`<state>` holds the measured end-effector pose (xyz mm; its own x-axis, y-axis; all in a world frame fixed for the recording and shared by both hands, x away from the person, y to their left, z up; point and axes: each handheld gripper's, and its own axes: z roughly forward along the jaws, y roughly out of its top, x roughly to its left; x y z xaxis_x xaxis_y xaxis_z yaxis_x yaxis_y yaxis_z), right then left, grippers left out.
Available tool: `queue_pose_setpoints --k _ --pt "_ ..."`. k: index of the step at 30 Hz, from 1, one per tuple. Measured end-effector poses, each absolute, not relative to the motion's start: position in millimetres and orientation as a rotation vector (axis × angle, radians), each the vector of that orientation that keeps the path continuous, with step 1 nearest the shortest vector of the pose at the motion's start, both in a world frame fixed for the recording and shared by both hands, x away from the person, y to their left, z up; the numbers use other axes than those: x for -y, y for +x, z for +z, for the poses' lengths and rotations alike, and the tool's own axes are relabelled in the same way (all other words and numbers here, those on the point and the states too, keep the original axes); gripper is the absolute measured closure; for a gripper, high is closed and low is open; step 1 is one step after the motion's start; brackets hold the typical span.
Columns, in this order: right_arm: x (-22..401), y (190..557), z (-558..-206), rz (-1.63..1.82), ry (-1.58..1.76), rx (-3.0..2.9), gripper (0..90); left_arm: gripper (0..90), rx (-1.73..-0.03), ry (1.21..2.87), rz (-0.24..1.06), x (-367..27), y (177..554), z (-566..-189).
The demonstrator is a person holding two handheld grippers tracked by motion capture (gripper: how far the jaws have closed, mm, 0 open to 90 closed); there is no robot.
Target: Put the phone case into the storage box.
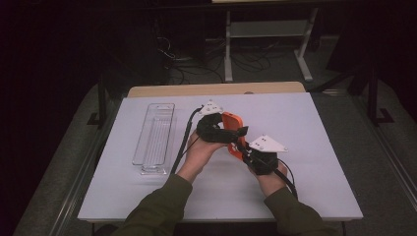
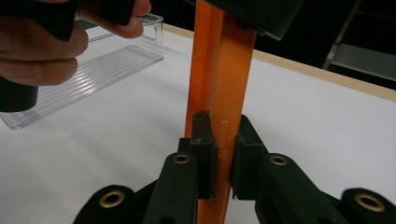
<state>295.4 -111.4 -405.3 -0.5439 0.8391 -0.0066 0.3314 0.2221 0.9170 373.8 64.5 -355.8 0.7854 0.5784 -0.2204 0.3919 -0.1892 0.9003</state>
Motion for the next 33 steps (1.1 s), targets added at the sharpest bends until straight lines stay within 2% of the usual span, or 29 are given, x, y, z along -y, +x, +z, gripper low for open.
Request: queue_pose_setpoints --k 10,23,33 --pt "111.5 296.8 -405.0 1.313 1.076 -2.002 75.0 13.6 -0.741 1.825 0.202 -67.4 374.4 -354.5" --pt "115.6 300.7 -403.1 1.323 1.088 -2.054 37.9 13.7 -0.732 1.835 0.227 -77.9 377.6 -350.2" --pt "123.1 303.8 -403.8 1.328 1.081 -2.145 16.9 13.7 -0.725 1.839 0.233 -88.4 378.3 -347.1"
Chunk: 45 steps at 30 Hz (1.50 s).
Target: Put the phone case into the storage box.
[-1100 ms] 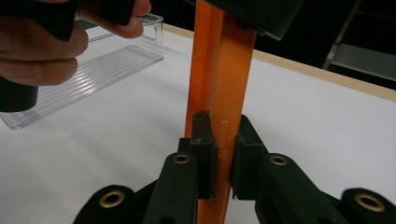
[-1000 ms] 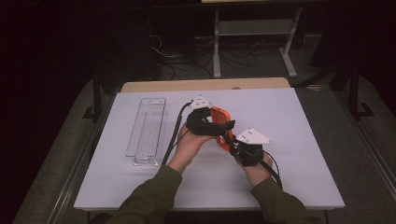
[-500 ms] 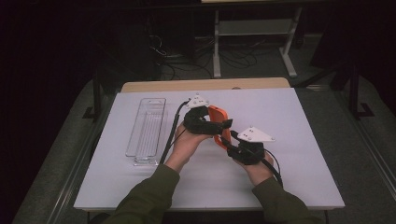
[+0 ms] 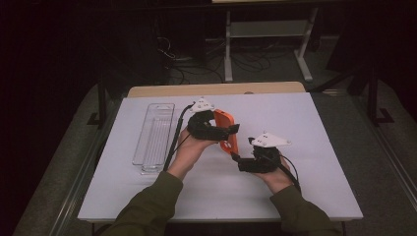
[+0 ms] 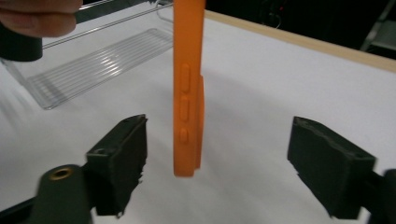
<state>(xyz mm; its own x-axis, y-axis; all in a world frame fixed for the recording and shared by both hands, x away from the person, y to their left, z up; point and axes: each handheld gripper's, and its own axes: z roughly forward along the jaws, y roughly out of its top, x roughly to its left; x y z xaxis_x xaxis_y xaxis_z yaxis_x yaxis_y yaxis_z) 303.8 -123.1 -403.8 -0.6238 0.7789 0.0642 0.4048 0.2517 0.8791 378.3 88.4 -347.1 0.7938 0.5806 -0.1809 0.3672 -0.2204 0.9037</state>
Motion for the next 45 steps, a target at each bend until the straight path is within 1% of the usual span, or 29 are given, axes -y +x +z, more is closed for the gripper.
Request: queue_pose_setpoints --k 5,12,35,45 --pt "131.3 304.4 -405.0 1.333 1.079 -2.173 11.7 13.7 -0.722 1.85 0.233 -93.5 378.2 -346.5" --pt "140.5 303.7 -409.7 1.306 1.085 -2.225 0.4 13.7 -0.727 1.851 0.229 -99.8 377.6 -345.9" --pt "177.9 278.0 -426.9 1.248 1.054 -2.258 0.0 13.7 -0.695 1.842 0.236 -114.3 377.9 -338.5" --pt "195.9 276.3 -432.8 1.242 1.055 -2.232 0.0 13.8 -0.676 1.839 0.224 -117.2 382.2 -333.4"
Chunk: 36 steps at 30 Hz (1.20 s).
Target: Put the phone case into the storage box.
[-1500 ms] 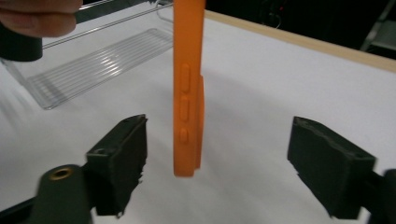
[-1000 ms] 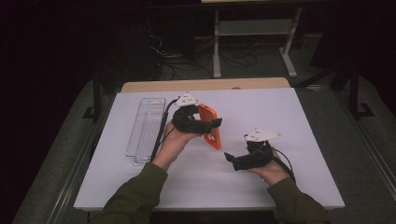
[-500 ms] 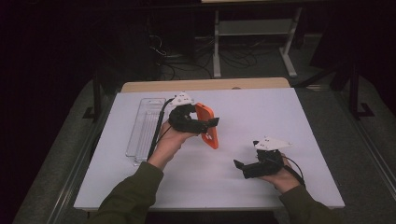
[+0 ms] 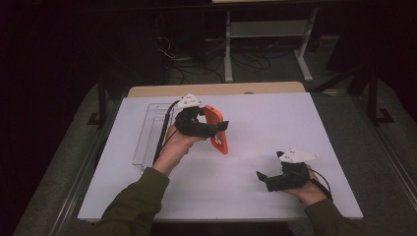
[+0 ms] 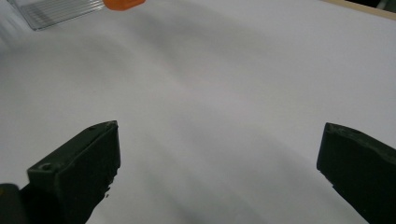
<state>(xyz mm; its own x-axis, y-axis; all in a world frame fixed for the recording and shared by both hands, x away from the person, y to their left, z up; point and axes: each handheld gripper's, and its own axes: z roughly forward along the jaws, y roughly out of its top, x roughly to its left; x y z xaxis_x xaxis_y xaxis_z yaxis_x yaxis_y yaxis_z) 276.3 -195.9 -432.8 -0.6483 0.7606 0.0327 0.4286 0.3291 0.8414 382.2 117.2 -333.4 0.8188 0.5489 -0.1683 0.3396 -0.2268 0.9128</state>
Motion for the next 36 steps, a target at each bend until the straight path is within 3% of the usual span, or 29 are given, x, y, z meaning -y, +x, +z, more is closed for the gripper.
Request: queue_pose_setpoints --k 36 --pt "195.9 277.5 -430.5 1.256 1.067 -2.212 0.0 13.7 -0.669 1.815 0.283 -146.8 387.7 -323.2"
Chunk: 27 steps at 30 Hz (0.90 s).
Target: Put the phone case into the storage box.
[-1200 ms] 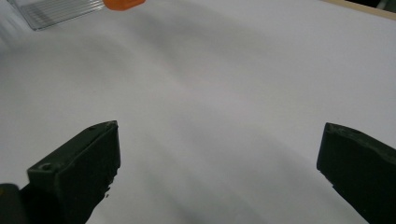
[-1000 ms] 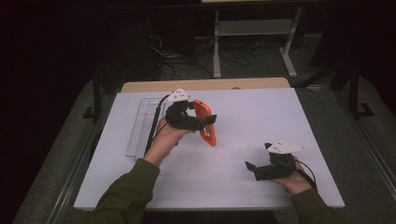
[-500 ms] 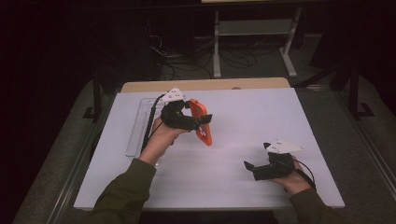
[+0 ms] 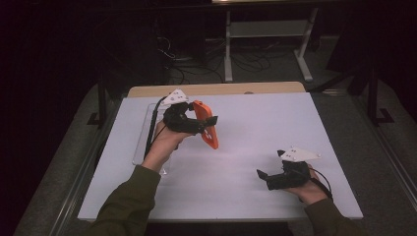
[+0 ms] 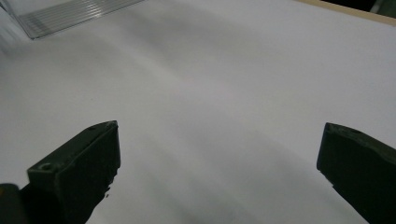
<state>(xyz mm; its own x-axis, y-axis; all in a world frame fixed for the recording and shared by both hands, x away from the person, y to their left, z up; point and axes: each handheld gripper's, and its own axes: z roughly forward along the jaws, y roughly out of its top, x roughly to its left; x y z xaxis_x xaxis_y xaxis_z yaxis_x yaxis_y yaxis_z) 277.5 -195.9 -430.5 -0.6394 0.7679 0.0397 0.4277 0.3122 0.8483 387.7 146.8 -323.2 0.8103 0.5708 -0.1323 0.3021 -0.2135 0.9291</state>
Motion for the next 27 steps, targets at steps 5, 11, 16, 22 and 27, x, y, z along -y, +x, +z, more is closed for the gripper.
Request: queue_pose_setpoints --k 5,11,16,22,27 --pt "195.6 277.4 -430.5 1.258 1.073 -2.213 0.0 13.7 -0.681 1.804 0.293 -150.9 388.6 -321.9" --pt "196.0 277.8 -430.6 1.258 1.064 -2.212 0.0 13.7 -0.687 1.808 0.317 -156.0 390.8 -321.2" --pt "195.8 277.4 -430.5 1.26 1.07 -2.213 0.0 13.7 -0.697 1.796 0.334 -162.2 392.8 -319.1" --pt "195.8 277.2 -430.4 1.26 1.077 -2.214 0.0 13.7 -0.715 1.771 0.355 -171.5 394.8 -314.7" --pt "195.9 277.9 -430.7 1.258 1.064 -2.211 0.0 13.7 -0.73 1.753 0.378 -181.1 397.2 -311.4"
